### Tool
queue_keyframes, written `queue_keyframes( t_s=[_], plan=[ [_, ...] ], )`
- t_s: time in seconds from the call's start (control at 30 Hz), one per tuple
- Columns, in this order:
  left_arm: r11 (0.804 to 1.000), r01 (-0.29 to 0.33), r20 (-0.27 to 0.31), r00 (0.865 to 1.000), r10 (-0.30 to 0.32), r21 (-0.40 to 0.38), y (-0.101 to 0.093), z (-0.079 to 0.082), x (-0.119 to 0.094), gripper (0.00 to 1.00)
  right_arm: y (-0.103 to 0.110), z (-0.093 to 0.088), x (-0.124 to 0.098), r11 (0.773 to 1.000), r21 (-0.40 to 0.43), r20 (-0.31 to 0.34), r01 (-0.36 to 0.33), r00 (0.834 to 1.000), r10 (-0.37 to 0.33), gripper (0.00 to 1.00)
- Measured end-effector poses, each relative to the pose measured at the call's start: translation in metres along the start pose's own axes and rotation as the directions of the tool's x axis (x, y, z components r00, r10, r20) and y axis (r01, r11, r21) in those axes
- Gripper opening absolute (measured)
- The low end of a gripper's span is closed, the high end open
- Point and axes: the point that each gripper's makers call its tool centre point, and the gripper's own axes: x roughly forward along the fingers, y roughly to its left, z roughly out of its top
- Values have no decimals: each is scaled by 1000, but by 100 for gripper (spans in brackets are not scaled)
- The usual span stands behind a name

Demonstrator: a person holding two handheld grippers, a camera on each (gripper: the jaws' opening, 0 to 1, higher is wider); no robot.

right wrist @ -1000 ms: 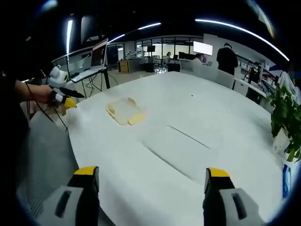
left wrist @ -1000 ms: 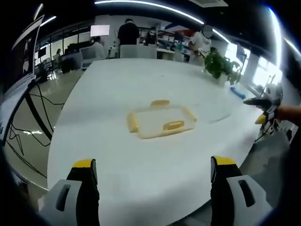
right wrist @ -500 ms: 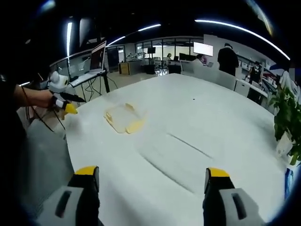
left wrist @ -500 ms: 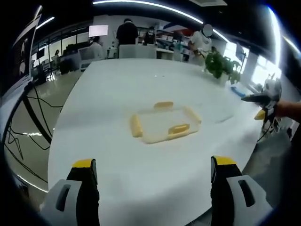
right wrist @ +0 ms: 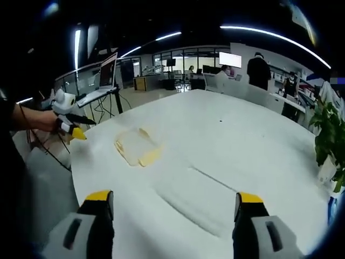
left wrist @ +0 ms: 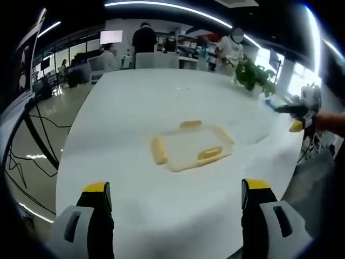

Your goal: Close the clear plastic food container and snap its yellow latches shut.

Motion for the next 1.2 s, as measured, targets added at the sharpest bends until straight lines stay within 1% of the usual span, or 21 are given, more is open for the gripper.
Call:
queue_keyframes(
  t_s=[0.03, 0.07, 0.1, 0.13, 0.2, 0.3, 0.37, 0.5, 0.77, 0.9, 1.07, 1.2],
  plan=[
    [1000, -1, -1, 1000, 1, 2, 1, 0, 1, 99, -1, 1, 1, 1000, 25, 5, 2, 1000, -2, 94],
    [1000, -4, -5, 1000, 4, 6, 2, 0, 2, 99, -2, 6, 3, 995, 103, 28, 6, 1000, -9, 94],
    [1000, -12, -13, 1000, 12, 21, 3, -1, 3, 99, -4, 11, 3, 992, 123, 51, 7, 999, -14, 94],
    [999, -17, -16, 1000, 17, 33, 4, -1, 3, 99, -6, 13, 4, 993, 120, 56, 13, 998, -20, 94],
    [999, -16, -15, 1000, 16, 37, 4, 0, 4, 99, -10, 12, 6, 996, 80, 38, 36, 998, -40, 94],
    [999, -19, -8, 1000, 19, 30, 6, 3, 6, 99, -8, 16, 11, 997, 75, 41, 28, 999, -31, 94],
    [1000, -19, -3, 1000, 19, 23, 8, 5, 8, 99, -6, 17, 17, 999, 42, 27, 17, 999, -18, 94],
    [1000, -15, -1, 1000, 15, 17, 10, 9, 13, 99, -4, 23, 24, 998, 55, 33, -1, 999, -1, 94],
    [1000, -12, 4, 1000, 12, 23, 14, 15, 18, 99, 2, 30, 36, 1000, 19, 37, -25, 999, 24, 94],
    [1000, -12, -8, 1000, 12, 28, 17, 12, 23, 99, 2, 32, 38, 999, 14, 35, -33, 999, 32, 94],
    [1000, -13, -5, 1000, 13, 20, 19, 13, 24, 99, 3, 33, 41, 999, -15, 27, -46, 999, 46, 92],
    [1000, -13, -10, 1000, 13, 24, 21, 13, 25, 98, 2, 34, 44, 998, -39, 22, -45, 999, 46, 94]
  ],
)
